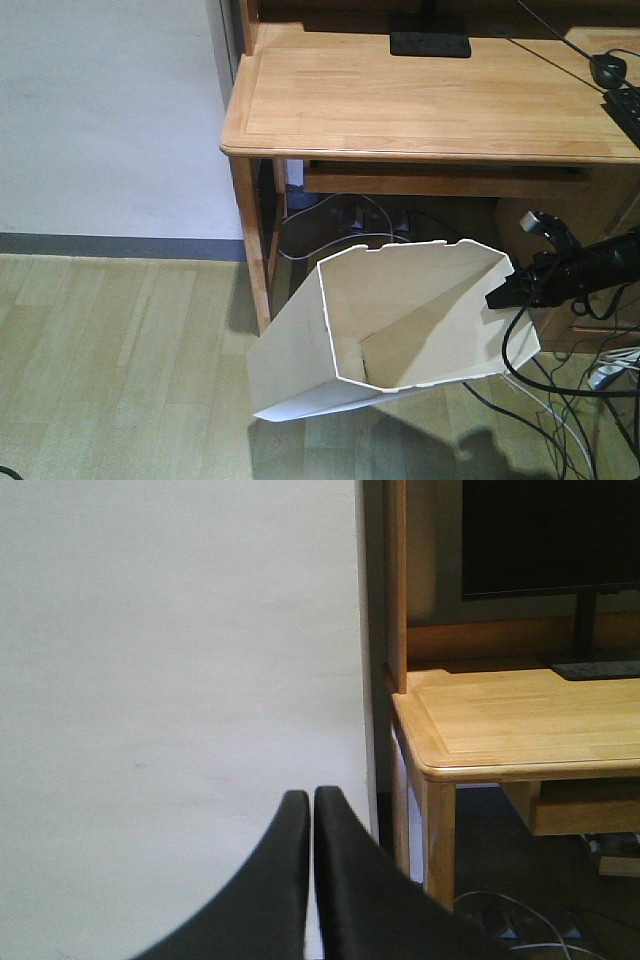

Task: Move trash bin to bedside with robot
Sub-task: 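Hold the bin in the right gripper while the base turns toward the bed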

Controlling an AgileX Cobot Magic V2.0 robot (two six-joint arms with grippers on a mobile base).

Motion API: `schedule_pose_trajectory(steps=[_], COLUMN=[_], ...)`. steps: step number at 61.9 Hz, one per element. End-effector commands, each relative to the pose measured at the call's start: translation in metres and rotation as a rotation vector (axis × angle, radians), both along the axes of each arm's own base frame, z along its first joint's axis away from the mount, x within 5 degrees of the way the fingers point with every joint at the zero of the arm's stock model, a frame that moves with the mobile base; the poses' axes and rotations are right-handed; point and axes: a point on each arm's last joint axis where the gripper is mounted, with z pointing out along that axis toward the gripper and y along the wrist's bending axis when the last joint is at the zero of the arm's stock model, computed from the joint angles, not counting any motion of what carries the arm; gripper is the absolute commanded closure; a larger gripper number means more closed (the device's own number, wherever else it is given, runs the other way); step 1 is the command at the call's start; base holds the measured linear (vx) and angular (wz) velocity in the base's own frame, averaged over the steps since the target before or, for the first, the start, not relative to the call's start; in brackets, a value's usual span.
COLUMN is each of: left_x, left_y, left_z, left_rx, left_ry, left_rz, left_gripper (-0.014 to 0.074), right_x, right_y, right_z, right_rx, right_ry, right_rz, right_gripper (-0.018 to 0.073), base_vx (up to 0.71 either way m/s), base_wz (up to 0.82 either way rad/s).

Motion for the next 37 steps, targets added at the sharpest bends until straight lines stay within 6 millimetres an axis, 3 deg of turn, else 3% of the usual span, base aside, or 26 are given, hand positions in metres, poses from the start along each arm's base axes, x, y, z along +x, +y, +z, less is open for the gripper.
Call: schedule_pose_trajectory(steps=[1, 37], left_x=[-0.0003, -0.0003], left_y=[-0.0006, -0.0006], left_z=[0.0033, 0.0033], left_rx=[-0.022, -0.022], left_ry=[-0.071, -0.071], left_rz=[-0.009, -0.009], left_gripper=[0.0603, 0.0603], right_x=[0.0079, 0.0079], right_y=[0.0114, 0.0114], right_z=[0.0498, 0.0498], right_rx=[0.255, 0.255], right_ry=[-0.043, -0.043], right_rz=[-0.013, -0.013], right_gripper=[0.0564, 0.0564], base_vx=[-0.01, -0.05], base_wz=[0.06, 0.20])
